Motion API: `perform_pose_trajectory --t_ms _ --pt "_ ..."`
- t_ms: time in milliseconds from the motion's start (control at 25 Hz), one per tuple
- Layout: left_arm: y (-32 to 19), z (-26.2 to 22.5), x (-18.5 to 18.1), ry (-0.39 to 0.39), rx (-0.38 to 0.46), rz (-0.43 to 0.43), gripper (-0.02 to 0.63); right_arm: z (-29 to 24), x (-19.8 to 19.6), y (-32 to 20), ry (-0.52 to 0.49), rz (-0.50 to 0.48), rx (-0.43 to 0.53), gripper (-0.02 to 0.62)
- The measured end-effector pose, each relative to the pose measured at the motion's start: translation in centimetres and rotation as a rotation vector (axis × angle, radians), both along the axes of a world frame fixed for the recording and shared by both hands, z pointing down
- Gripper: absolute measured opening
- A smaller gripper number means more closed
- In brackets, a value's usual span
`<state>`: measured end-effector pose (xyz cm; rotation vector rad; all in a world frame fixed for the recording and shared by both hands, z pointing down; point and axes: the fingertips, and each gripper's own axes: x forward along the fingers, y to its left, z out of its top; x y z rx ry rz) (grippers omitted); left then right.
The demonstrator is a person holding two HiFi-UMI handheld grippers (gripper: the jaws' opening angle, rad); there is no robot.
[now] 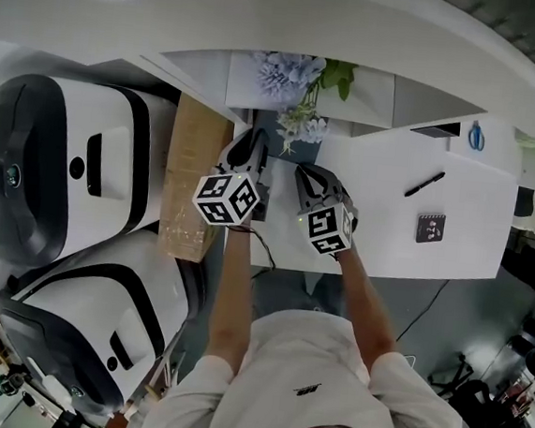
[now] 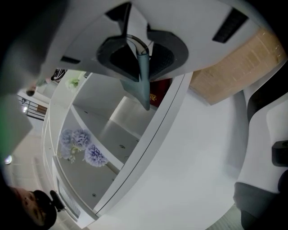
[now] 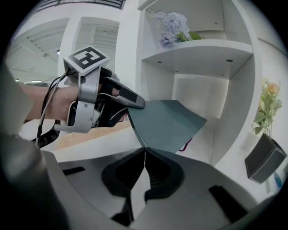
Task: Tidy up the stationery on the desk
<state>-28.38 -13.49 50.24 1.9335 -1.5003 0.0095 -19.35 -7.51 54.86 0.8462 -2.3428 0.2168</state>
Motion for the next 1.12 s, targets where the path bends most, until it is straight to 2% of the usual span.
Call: perform_pose_trajectory --t_ms 80,240,400,600,720,880,1120 --pt "-0.1 0.4 -0.2 -0.016 -0.004 0.002 0.000 0.2 -0.2 0.2 0.022 -0.014 0.024 -0.003" --pt "-0.4 0.6 -0.7 -0.013 -0.003 -0.021 0.000 0.9 -2.1 1.6 0.058 -0.111 0.048 -0.003" --pt "-0.3 0.8 -0.9 -0.036 0.005 -0.014 0.000 0.7 -1.9 0.4 0.043 -0.062 0.054 -0.004" --pt "-0.2 1.6 -1.4 -0.071 -0.013 -0.020 0.000 0.4 -1.4 -0.5 0.048 -0.059 0.064 -0.005" --pt "-0.5 2.3 -1.5 -0.131 -0.036 -0.006 0.000 0.4 -0.9 -1.5 0.050 -0.034 0.065 -0.005" --pt "-1.3 2.2 -1.1 -0.231 -0.026 0.018 0.000 0.3 -1.0 -2.5 0.045 -0.021 0.074 -0.005" --pt "-1.2 1.4 -0.8 -0.290 -0.004 0.030 0.000 0.2 -1.8 -3.5 0.018 -0.003 0.073 -0.005"
